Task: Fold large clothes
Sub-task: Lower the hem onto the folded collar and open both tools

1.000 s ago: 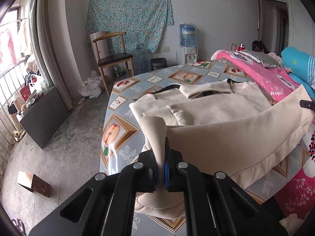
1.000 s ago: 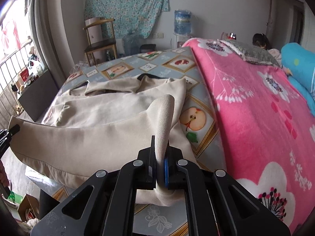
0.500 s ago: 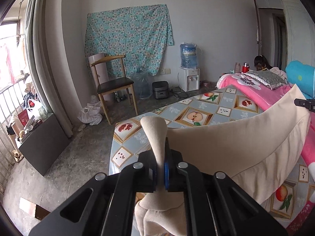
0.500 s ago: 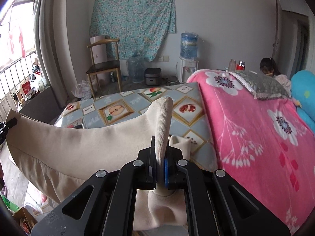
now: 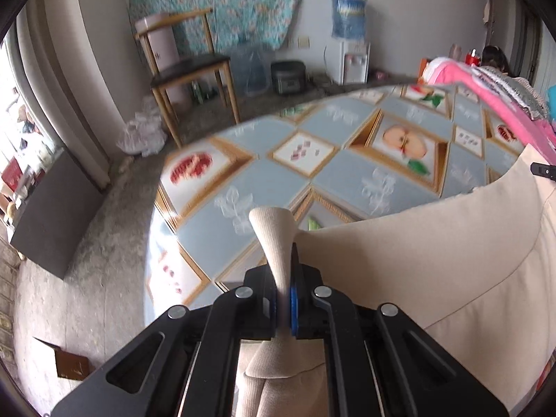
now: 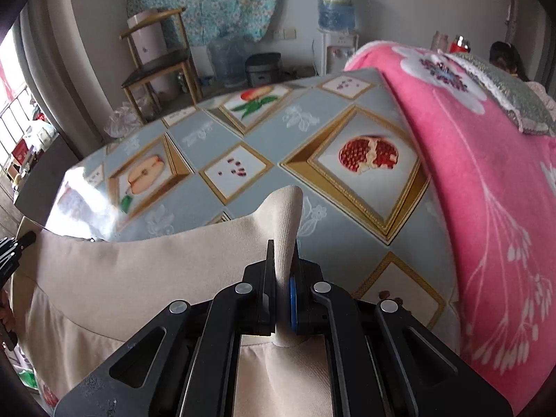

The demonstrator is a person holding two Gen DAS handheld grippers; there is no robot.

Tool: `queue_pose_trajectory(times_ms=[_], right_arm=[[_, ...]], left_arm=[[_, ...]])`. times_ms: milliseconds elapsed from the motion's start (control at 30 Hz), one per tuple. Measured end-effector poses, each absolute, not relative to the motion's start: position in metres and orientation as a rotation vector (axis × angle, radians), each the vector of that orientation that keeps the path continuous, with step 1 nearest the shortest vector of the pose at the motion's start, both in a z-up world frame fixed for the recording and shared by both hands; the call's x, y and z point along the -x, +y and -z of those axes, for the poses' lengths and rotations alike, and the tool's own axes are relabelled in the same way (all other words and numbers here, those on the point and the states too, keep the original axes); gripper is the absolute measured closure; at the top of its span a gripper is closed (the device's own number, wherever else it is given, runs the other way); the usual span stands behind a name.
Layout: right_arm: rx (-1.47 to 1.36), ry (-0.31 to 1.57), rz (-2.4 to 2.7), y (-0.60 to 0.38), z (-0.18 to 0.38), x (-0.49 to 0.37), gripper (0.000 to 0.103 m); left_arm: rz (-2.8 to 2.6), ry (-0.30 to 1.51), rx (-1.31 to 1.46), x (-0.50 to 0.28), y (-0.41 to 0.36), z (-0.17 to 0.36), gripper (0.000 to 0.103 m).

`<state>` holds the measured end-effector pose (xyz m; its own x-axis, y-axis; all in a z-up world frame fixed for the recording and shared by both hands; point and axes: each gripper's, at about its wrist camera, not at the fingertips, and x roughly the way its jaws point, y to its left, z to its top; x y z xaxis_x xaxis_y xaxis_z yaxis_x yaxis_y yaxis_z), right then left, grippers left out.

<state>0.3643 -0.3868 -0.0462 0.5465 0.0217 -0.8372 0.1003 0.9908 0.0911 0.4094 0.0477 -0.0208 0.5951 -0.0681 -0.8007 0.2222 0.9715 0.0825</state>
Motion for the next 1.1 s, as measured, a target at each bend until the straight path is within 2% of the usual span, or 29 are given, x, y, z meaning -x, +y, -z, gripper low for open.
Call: queue_pose_trajectory(times_ms=[100,133,200,267,433,567,767,967,1100], right_arm=[[-0.136,1.015,0.048,-0.389,0.056,-0.366,0.096],[-0.139,1.023,0.048,-0.391,0.057,-0.368,0.094],[-0.141,1.038,0.069,-0.398,0.055,-0.372,0.078],[-0.139,1.027,0.112,-0.407,0.046,-0.369,0.067],[-0.178,0.950,0.143,-0.427,0.001,-0.328,0.063],[-0.169,0.895,0.097,-0.416,-0.028,-0.266,0.055],[-0.151,0.950,-0.015,-0.374,-0.009,-0.197,0.054],[-0.230,1.055,-0.004,-0.376,0.043,-0.187,0.054],[-0.234,1.052,0.019,-0.371,0.041,-0.186,0.054]], left_arm=[[0.173,0.960,-0.152,-0.412,0.053,0.035,0.096],[0.172,0.973,-0.144,-0.413,0.055,0.038,0.093],[0.172,0.986,-0.122,-0.415,0.057,0.038,0.088],[0.174,0.989,-0.076,-0.414,0.065,0.033,0.078],[0.142,0.902,-0.005,-0.389,0.093,-0.008,0.077],[0.215,0.865,0.038,-0.340,0.103,-0.032,0.069],[0.306,0.971,0.090,-0.276,0.093,-0.002,0.068],[0.241,1.038,0.055,-0.250,0.088,0.045,0.068],[0.236,1.023,0.073,-0.247,0.092,0.044,0.068]])
